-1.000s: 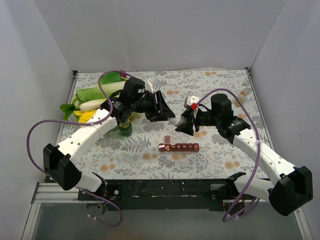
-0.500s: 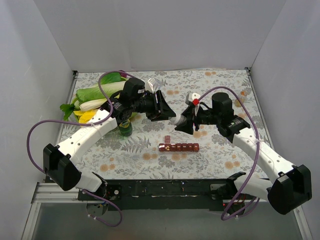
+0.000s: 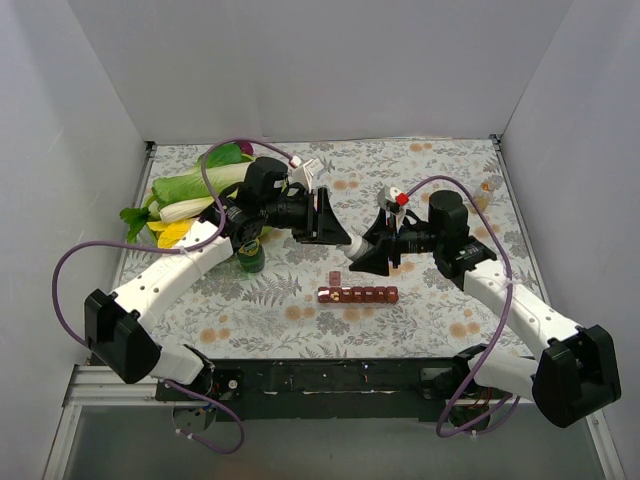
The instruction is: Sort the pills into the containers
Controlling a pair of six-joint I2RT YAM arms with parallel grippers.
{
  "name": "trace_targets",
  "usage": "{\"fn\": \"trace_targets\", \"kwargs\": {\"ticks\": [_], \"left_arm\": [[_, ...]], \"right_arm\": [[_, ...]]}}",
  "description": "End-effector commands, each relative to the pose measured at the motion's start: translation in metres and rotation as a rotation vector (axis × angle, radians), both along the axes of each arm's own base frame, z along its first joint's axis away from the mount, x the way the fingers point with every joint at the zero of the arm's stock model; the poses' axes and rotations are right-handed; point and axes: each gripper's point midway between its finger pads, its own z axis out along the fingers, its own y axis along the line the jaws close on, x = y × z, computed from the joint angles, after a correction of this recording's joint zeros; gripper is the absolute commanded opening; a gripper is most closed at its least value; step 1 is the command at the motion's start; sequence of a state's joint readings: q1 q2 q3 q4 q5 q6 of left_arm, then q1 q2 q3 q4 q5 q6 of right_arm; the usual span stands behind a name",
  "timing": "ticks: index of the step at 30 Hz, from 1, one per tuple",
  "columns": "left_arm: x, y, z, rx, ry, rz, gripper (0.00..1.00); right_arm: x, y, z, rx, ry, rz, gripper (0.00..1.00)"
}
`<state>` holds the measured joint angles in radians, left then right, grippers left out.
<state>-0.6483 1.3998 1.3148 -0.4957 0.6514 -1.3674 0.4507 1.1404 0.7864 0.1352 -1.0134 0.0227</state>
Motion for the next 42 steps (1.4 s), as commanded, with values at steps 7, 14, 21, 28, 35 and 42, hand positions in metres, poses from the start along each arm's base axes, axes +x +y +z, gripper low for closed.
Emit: {"fn": "trace_targets", "kwargs": {"ticks": [7,14,21,28,35,42], "left_arm": [[-0.01,0.006,-0.024,0.119,-0.072,-0.162,0.18],[-0.015,0.01,-0.028,0.119,-0.162,-0.226,0.27],[-0.007,0.01,-0.01,0.061,-0.191,-0.179,0.72],[0.0,0.026,0.017,0.004,-0.207,-0.082,0.98],[-0.017,0.037,0.052,-0.128,-0.213,-0.03,0.98],[-0.013,0.04,0.073,-0.254,-0.144,0.105,0.98]], "right_arm": [[-0.006,0.005,0.029,0.107,-0.058,0.054,0.03],[-0.009,0.007,0.027,0.126,-0.004,0.072,0.03],[-0.011,0.007,0.027,0.132,0.0,0.081,0.03],[-0.01,0.006,0.028,0.129,-0.018,0.081,0.03],[-0.009,0.005,0.027,0.114,-0.072,0.082,0.03],[-0.012,0.0,0.024,0.086,-0.186,0.099,0.03]]}}
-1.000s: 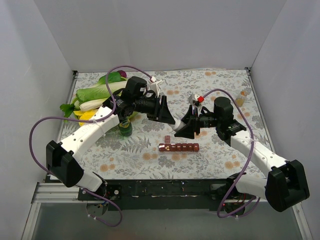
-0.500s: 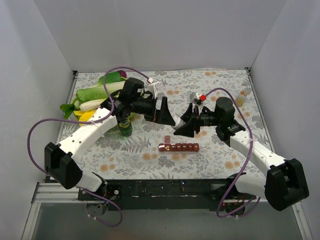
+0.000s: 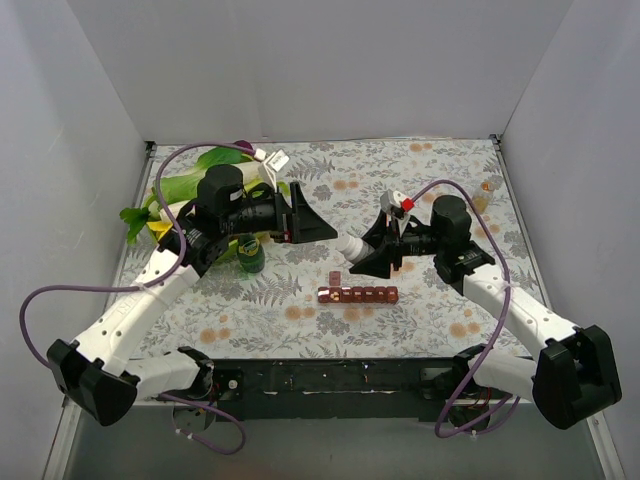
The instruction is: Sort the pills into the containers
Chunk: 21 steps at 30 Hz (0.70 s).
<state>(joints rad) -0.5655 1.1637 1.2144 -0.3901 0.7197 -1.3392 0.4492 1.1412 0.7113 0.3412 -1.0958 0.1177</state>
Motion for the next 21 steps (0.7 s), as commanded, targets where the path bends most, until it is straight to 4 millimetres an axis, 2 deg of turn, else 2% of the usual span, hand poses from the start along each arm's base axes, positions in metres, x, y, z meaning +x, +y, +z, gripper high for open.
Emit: {"fn": "trace_targets", "kwargs": {"ticks": [1,4,5,10,14,16,21], "left_arm": [[0.006,-0.001,0.017,-0.132,0.095,0.087,0.98],[0.01,-0.003,0.016,-0.201,0.197,0.105,0.98],[0.012,-0.005,0.015,-0.203,0.217,0.113,0.98],[0.018,-0.001,0.005,-0.179,0.295,0.187,0.98],[0.016,-0.004,-0.002,-0.187,0.385,0.177,0.98],[0.017,-0.006,0.0,-0.205,0.404,0.182,0.98],[0.029,-0.009,-0.004,-0.197,0.452,0.218,0.96]], "right_arm": [[-0.002,-0.003,0.017,0.004,-0.164,0.026,0.03],[0.003,-0.004,0.014,-0.013,-0.237,0.018,0.03],[0.004,-0.006,0.011,-0.031,-0.237,0.014,0.03],[0.007,-0.008,0.019,-0.048,-0.361,0.026,0.03],[0.013,-0.01,0.013,-0.097,-0.42,0.005,0.03],[0.016,-0.01,0.009,-0.124,-0.456,0.0,0.03],[0.027,-0.009,0.014,-0.182,-0.541,-0.041,0.03]]}}
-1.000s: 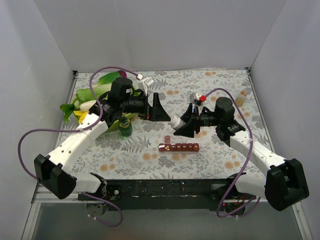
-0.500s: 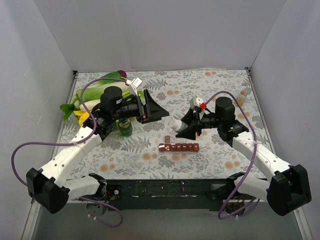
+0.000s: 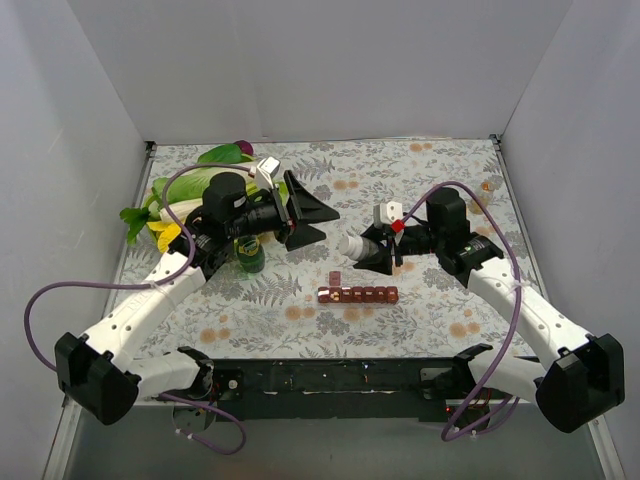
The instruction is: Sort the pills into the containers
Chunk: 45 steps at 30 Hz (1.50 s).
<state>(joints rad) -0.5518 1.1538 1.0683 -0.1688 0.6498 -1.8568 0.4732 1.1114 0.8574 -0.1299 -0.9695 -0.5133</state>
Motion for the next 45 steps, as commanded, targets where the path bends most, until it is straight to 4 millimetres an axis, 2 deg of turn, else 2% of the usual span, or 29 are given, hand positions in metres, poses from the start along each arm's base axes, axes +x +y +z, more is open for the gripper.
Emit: {"fn": "trace_targets", "kwargs": {"ticks": [1,5,7,11,16,24,30,38,45], "left_arm": [[0.012,-0.003,-0.002,-0.001,0.055,0.034,0.95],[0.022,-0.006,-0.008,0.036,0.063,0.043,0.9],[0.027,-0.007,-0.02,0.082,0.077,0.056,0.87],[0.023,-0.015,-0.041,0.136,0.105,0.032,0.79],[0.02,-0.021,-0.049,0.179,0.09,0.015,0.72],[0.012,-0.029,-0.049,0.186,0.09,-0.022,0.67],[0.008,-0.033,-0.052,0.188,0.094,-0.04,0.58],[0.003,-0.039,-0.055,0.17,0.097,-0.092,0.34],[-0.005,-0.041,-0.059,0.176,0.034,-0.166,0.23]], "right_arm": [[0.012,0.001,0.023,-0.029,-0.169,-0.028,0.03],[0.014,0.002,0.026,-0.036,-0.192,-0.04,0.03],[0.013,0.002,0.027,-0.035,-0.193,-0.042,0.03],[0.014,0.002,0.025,-0.038,-0.188,-0.045,0.03],[0.014,0.002,0.023,-0.037,-0.179,-0.053,0.03],[0.019,0.002,0.021,-0.043,-0.168,-0.08,0.03],[0.02,0.002,0.02,-0.041,-0.163,-0.083,0.03],[0.019,0.003,0.017,-0.04,-0.145,-0.085,0.03],[0.011,0.007,0.014,-0.01,-0.073,-0.06,0.03]]}}
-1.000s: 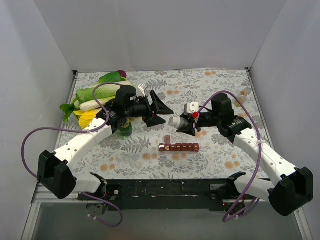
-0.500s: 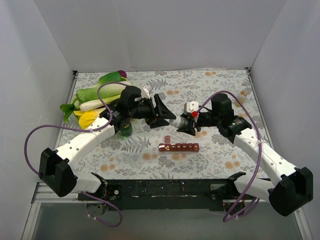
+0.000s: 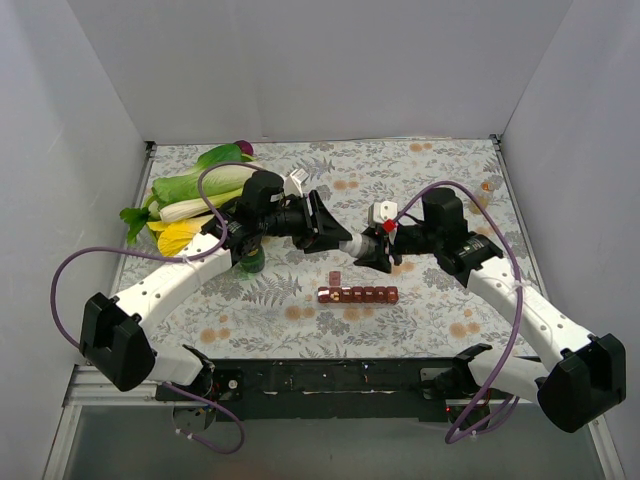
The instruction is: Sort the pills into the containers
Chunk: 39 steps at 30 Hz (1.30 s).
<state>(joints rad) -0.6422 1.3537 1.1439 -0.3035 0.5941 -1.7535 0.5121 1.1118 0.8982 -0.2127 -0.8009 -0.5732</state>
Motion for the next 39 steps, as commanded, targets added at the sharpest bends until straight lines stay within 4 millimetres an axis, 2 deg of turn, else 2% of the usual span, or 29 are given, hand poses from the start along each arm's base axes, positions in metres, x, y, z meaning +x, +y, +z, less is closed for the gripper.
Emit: {"fn": "trace_targets", "kwargs": {"ticks": [1,4,5,7,8,9,11,12,13,15,17,20,21,24,25,29,31,32,33,35,39], "left_arm": [[-0.015,-0.005,0.008,-0.023,-0.085,-0.128,0.22],[-0.021,-0.005,0.005,-0.006,-0.221,-0.227,0.19],[-0.023,-0.006,0.005,-0.001,-0.267,-0.261,0.18],[-0.025,-0.005,0.006,0.018,-0.422,-0.33,0.16],[-0.028,-0.005,0.008,0.015,-0.475,-0.366,0.16],[-0.029,-0.003,0.009,0.022,-0.595,-0.419,0.16],[-0.034,-0.003,0.016,0.007,-0.733,-0.468,0.16],[-0.036,-0.003,0.018,-0.006,-0.791,-0.49,0.16],[-0.035,-0.001,0.01,0.006,-0.864,-0.513,0.17],[-0.033,-0.001,0.016,-0.005,-0.95,-0.51,0.21],[-0.026,-0.003,0.018,0.002,-0.979,-0.482,0.25],[-0.016,-0.004,0.023,-0.003,-0.919,-0.423,0.5],[-0.014,-0.001,0.027,-0.001,-0.914,-0.397,0.68],[-0.005,0.007,0.034,0.003,-0.877,-0.287,0.9],[-0.007,0.014,0.046,-0.015,-0.892,-0.247,0.98],[0.0,0.032,0.065,-0.027,-0.843,-0.084,0.98],[0.011,0.047,0.072,0.001,-0.771,0.051,0.98],[0.012,0.054,0.065,0.026,-0.7,0.088,0.98],[0.014,0.059,0.066,0.014,-0.646,0.114,0.98],[0.006,0.063,0.067,-0.021,-0.579,0.118,0.98],[-0.007,0.064,0.071,-0.128,-0.39,0.162,0.98]], "right_arm": [[-0.004,0.011,0.021,0.089,-0.012,0.046,0.03],[-0.014,0.015,0.018,0.114,0.08,0.074,0.02],[-0.019,0.017,0.022,0.14,0.091,0.103,0.02],[-0.028,0.019,0.018,0.165,0.204,0.116,0.03],[-0.032,0.022,0.027,0.208,0.194,0.16,0.02],[-0.041,0.022,0.02,0.218,0.322,0.155,0.02],[-0.048,0.023,0.024,0.253,0.402,0.195,0.03],[-0.049,0.025,0.032,0.284,0.434,0.204,0.03],[-0.049,0.026,0.03,0.285,0.474,0.209,0.02],[-0.051,0.028,0.037,0.306,0.478,0.238,0.03],[-0.052,0.028,0.036,0.304,0.529,0.241,0.03],[-0.052,0.028,0.033,0.303,0.514,0.24,0.03],[-0.053,0.027,0.033,0.304,0.498,0.241,0.02],[-0.055,0.024,0.034,0.293,0.451,0.241,0.02],[-0.055,0.024,0.035,0.291,0.431,0.245,0.02],[-0.052,0.022,0.031,0.252,0.396,0.23,0.02],[-0.047,0.022,0.036,0.247,0.315,0.23,0.02],[-0.048,0.02,0.032,0.225,0.324,0.223,0.02],[-0.046,0.02,0.037,0.222,0.26,0.23,0.02],[-0.046,0.017,0.033,0.192,0.245,0.214,0.02],[-0.036,0.01,0.036,0.133,0.1,0.18,0.02]]}}
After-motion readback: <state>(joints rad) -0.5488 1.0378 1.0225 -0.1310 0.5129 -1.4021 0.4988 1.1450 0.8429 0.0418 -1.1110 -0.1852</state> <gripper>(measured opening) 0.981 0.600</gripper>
